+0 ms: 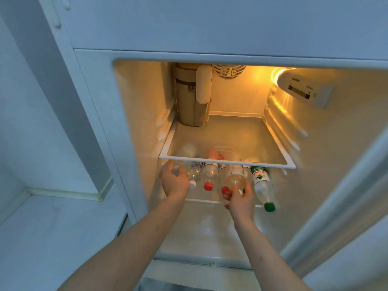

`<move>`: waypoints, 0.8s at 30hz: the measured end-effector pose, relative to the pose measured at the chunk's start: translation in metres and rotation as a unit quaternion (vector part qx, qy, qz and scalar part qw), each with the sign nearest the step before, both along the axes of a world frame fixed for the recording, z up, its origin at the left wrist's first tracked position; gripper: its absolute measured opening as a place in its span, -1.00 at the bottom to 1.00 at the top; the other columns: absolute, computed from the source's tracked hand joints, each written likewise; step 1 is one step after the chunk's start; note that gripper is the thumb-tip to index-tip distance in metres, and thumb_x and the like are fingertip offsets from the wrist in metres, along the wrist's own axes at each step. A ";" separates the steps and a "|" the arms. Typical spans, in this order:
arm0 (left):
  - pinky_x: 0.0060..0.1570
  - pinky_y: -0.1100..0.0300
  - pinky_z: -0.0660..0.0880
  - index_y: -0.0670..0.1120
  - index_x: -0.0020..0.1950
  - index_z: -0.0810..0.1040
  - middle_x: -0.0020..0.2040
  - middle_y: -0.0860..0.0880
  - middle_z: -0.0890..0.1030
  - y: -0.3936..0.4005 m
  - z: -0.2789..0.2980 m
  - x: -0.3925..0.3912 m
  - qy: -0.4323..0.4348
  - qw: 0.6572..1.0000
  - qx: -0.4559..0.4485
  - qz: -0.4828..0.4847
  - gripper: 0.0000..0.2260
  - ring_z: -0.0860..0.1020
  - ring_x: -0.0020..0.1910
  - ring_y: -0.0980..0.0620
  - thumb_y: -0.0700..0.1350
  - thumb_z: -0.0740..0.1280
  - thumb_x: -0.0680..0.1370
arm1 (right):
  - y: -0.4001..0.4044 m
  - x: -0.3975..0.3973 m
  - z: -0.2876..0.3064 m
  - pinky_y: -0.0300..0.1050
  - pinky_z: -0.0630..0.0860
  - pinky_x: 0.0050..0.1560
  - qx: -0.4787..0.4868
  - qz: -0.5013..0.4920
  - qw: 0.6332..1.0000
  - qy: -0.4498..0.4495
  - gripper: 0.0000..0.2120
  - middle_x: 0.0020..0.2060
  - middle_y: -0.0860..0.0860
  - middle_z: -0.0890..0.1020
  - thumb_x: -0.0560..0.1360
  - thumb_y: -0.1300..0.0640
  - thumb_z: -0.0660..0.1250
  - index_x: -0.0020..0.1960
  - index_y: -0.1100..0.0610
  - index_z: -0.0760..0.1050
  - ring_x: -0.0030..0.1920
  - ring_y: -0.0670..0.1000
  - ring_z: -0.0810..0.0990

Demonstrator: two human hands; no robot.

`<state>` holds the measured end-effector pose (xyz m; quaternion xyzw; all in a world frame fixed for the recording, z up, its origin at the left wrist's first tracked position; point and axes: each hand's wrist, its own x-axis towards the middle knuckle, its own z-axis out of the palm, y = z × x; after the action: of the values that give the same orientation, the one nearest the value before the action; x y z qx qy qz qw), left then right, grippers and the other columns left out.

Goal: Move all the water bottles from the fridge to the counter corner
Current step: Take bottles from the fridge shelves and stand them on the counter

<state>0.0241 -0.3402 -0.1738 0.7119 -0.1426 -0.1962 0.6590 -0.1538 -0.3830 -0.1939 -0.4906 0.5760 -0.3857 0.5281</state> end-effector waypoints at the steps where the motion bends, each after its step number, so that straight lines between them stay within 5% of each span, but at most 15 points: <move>1: 0.15 -0.10 0.63 0.11 0.39 0.54 0.24 0.04 0.61 0.010 -0.002 -0.006 -0.008 1.000 -0.025 0.002 -0.58 0.67 0.13 -0.09 0.04 0.38 0.52 | 0.012 -0.002 0.005 0.15 0.72 -0.10 -0.010 0.002 1.000 -0.019 -0.57 0.01 -0.01 0.74 0.60 -0.11 0.21 0.46 -0.27 0.34 -0.04 0.04 0.73; 7: 0.08 -0.09 0.65 0.44 0.22 0.50 0.08 0.27 0.63 0.070 0.009 -0.044 -0.142 0.990 -0.018 0.011 -0.72 0.68 0.07 0.01 0.25 0.27 0.51 | 0.054 -0.012 0.021 0.00 0.62 -0.28 -0.040 0.047 0.995 -0.078 -0.55 -0.21 0.05 0.69 0.68 0.10 0.21 0.55 -0.11 0.34 -0.15 -0.01 0.74; 11: -0.10 -0.08 0.66 0.33 0.09 0.54 -0.02 0.26 0.65 0.113 0.041 -0.074 -0.194 0.981 -0.007 0.029 -0.87 0.69 -0.06 0.04 0.07 0.29 0.63 | 0.071 -0.027 0.029 -0.06 0.60 -0.31 -0.035 0.081 0.992 -0.087 -0.54 -0.21 0.05 0.68 0.69 0.07 0.19 0.59 -0.06 0.32 -0.16 -0.02 0.75; 17: -0.19 -0.08 0.60 0.20 0.02 0.50 -0.23 0.10 0.64 0.181 0.060 -0.099 -0.260 0.958 0.121 0.012 -0.86 0.67 -0.31 0.05 0.20 0.22 0.60 | 0.087 -0.046 0.040 0.03 0.67 -0.22 -0.088 0.133 0.987 -0.021 -0.53 0.00 0.08 0.71 0.67 -0.01 0.22 0.58 -0.06 0.35 -0.28 -0.07 0.74; 19: -0.18 -0.09 0.60 0.20 -0.01 0.49 -0.25 0.11 0.63 0.206 0.059 -0.102 -0.262 0.950 0.169 -0.001 -0.85 0.66 -0.32 0.06 0.22 0.21 0.60 | 0.090 -0.047 0.045 0.13 0.70 -0.13 -0.138 0.162 0.977 0.033 -0.61 0.15 0.00 0.67 0.64 -0.05 0.25 0.45 -0.13 0.49 -0.28 -0.04 0.74; 22: -0.14 -0.07 0.60 0.20 -0.03 0.47 -0.23 0.13 0.62 0.248 0.053 -0.104 -0.271 0.932 0.241 -0.016 -0.80 0.65 -0.26 0.06 0.27 0.18 0.58 | 0.102 -0.044 0.059 0.23 0.66 -0.06 -0.194 0.238 0.948 0.085 -0.87 -0.13 -0.11 0.64 0.56 -0.05 0.28 -0.01 -0.15 0.62 -0.15 0.11 0.69; 24: -0.13 -0.04 0.61 0.19 -0.03 0.47 -0.21 0.15 0.62 0.279 0.046 -0.105 -0.270 0.922 0.276 -0.019 -0.81 0.64 -0.23 0.07 0.27 0.20 0.57 | 0.119 -0.038 0.061 0.17 0.64 -0.10 -0.216 0.322 0.911 0.136 -0.85 -0.27 -0.03 0.64 0.54 0.03 0.28 -0.17 -0.05 0.58 -0.20 0.11 0.66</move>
<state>-0.0807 -0.0611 -0.1276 0.8885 -0.2692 -0.0406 0.3694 -0.1920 -0.2640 -0.1327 -0.7996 0.3553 -0.2392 0.4210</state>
